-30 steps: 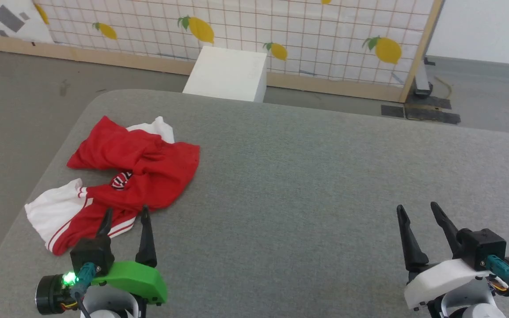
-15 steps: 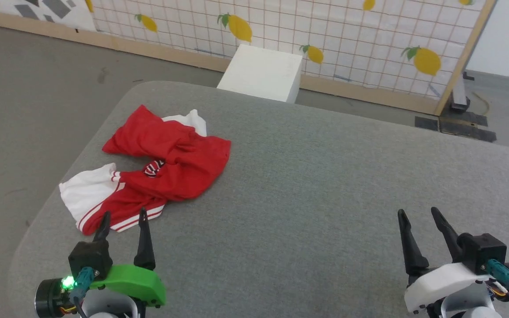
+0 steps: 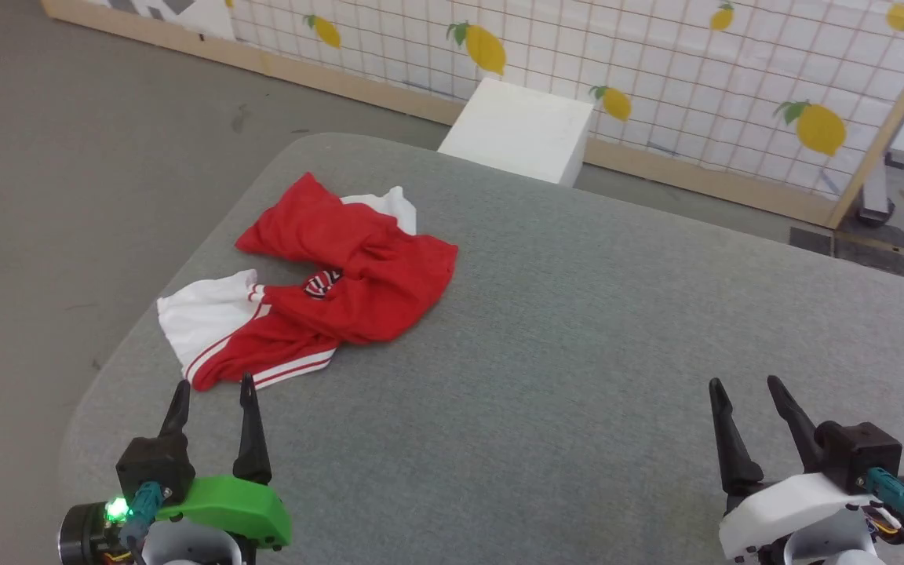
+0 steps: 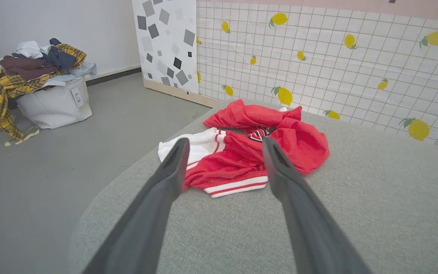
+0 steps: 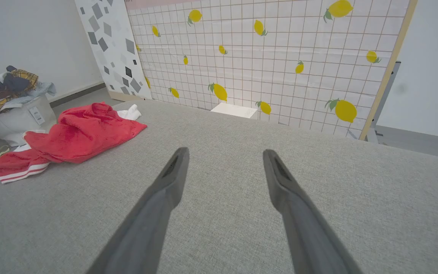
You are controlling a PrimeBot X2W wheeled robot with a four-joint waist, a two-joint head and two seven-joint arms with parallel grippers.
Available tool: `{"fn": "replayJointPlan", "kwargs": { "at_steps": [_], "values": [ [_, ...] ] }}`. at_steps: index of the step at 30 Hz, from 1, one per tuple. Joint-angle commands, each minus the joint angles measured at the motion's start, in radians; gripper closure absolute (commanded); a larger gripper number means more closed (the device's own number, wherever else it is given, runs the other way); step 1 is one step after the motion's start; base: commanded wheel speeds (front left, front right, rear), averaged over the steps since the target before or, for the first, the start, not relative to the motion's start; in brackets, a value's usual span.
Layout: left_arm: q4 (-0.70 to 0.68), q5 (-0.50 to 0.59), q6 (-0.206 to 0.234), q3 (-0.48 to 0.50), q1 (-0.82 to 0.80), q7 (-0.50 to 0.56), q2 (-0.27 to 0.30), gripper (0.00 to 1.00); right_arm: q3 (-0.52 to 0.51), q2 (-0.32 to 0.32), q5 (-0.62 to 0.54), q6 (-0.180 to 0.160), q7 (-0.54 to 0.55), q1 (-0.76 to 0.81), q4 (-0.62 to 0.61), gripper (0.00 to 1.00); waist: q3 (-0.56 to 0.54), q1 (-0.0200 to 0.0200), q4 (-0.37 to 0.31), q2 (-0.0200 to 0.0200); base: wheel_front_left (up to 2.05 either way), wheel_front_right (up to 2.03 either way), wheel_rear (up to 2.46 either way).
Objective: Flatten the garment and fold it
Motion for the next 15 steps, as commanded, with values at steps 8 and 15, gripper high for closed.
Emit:
{"fn": "replayJointPlan", "kwargs": {
  "at_steps": [8, 15],
  "values": [
    [0.017, -0.015, 0.015, 0.001, 0.019, -0.028, 0.000, 0.00, -0.007, 0.000, 0.015, -0.001, -0.020, 0.019, 0.021, 0.00, 0.000, 0.0000, 0.056, 0.0000, 0.00, 0.00, 0.00],
    [0.026, -0.023, 0.021, 0.003, 0.021, -0.043, -0.001, 0.00, -0.014, 0.001, 0.021, -0.001, -0.029, 0.021, 0.032, 0.00, -0.001, 0.0000, 0.094, 0.0000, 0.00, 0.00, 0.00]
  ]
}}
